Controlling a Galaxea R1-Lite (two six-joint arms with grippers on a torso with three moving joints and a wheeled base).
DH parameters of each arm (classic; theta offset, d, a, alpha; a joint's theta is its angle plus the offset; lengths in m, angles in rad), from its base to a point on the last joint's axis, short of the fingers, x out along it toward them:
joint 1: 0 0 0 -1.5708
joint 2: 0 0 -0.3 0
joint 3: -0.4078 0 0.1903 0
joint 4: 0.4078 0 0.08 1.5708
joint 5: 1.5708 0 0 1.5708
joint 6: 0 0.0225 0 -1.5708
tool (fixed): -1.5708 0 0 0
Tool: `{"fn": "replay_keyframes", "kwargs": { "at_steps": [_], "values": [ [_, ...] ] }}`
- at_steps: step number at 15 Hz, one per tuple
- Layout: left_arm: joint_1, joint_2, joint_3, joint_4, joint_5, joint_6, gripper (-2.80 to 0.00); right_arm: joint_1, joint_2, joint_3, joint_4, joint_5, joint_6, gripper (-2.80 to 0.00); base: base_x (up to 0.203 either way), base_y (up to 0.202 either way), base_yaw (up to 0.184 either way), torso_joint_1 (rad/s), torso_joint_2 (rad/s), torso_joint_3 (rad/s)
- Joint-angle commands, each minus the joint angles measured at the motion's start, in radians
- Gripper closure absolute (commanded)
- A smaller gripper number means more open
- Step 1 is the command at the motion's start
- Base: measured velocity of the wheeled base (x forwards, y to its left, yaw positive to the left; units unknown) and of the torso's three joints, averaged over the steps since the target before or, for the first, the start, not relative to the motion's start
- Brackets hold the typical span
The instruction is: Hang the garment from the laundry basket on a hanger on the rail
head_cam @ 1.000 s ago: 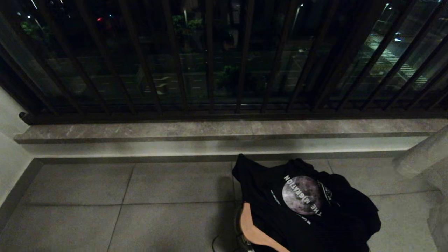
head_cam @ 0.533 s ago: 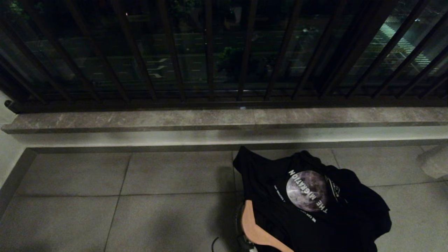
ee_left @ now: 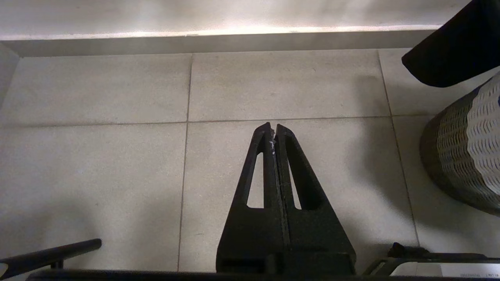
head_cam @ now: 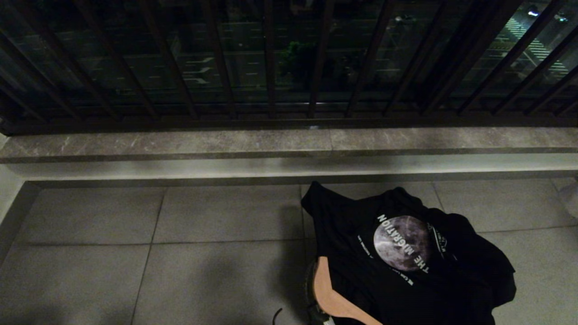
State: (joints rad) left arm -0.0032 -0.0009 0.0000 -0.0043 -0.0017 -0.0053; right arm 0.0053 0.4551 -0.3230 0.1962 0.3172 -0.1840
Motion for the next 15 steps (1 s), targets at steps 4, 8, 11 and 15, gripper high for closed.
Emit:
{"fn": "replay_keyframes", "kwargs": {
  "at_steps": [4, 8, 11, 15],
  "values": [
    [0.000, 0.001, 0.002, 0.000, 0.000, -0.001, 0.00, 0.184, 0.743, -0.106, -0.163, 0.085, -0.065, 0.00, 0.000, 0.000, 0.000, 0.000, 0.00, 0.000],
    [0.000, 0.001, 0.002, 0.000, 0.000, -0.001, 0.00, 0.474, 1.068, -0.157, -0.412, -0.046, -0.107, -2.80, 0.000, 0.000, 0.000, 0.000, 0.00, 0.000],
    [0.000, 0.001, 0.002, 0.000, 0.000, -0.001, 0.00, 0.523, 1.242, -0.154, -0.629, -0.125, -0.110, -2.80, 0.000, 0.000, 0.000, 0.000, 0.00, 0.000],
    [0.000, 0.001, 0.002, 0.000, 0.000, -0.001, 0.00, 0.574, 1.327, -0.097, -0.823, -0.303, -0.115, -2.80, 0.000, 0.000, 0.000, 0.000, 0.00, 0.000]
  ]
}}
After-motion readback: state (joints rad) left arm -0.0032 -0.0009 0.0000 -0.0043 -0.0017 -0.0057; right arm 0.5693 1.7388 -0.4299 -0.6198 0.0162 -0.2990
